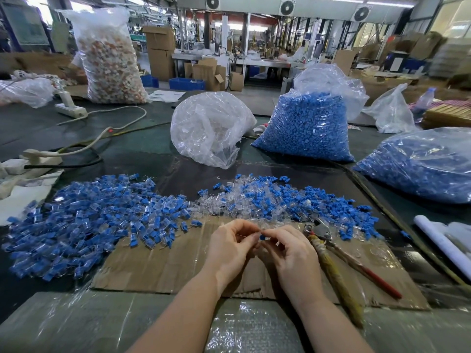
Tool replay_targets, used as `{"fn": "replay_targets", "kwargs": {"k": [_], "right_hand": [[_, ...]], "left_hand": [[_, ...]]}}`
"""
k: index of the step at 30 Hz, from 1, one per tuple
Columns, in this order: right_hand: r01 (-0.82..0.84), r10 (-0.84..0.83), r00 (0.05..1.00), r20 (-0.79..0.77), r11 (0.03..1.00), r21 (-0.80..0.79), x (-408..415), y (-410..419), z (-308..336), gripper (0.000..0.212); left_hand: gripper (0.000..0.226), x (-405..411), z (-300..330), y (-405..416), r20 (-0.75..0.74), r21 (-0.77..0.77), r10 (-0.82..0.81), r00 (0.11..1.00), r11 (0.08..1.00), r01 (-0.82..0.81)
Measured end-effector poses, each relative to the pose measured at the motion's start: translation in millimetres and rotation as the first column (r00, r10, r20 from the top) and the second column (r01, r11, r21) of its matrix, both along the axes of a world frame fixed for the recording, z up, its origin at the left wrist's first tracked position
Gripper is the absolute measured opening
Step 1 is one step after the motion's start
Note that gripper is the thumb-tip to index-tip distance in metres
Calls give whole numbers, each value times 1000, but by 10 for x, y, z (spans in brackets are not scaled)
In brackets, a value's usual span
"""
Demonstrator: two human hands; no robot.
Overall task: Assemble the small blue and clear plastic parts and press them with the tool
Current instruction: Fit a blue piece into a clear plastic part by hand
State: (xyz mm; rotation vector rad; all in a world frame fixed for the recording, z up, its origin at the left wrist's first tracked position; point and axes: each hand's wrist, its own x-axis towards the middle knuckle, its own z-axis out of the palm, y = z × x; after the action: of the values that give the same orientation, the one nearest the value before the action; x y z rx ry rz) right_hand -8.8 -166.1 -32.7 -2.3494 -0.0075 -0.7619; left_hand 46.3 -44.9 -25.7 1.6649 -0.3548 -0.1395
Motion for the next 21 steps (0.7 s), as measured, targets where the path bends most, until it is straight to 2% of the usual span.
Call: {"fn": "replay_targets", "kwargs": {"k": [4, 21], "right_hand": [[23, -22, 999, 36, 999, -22, 1, 7, -3, 6], [72, -67, 996, 54, 993, -91, 11, 17, -21, 13]], "left_hand": [[10, -3, -1, 4, 9, 15, 1, 1000, 1000, -1], [6, 23, -4, -3, 54, 44, 32, 998, 998, -35]]}}
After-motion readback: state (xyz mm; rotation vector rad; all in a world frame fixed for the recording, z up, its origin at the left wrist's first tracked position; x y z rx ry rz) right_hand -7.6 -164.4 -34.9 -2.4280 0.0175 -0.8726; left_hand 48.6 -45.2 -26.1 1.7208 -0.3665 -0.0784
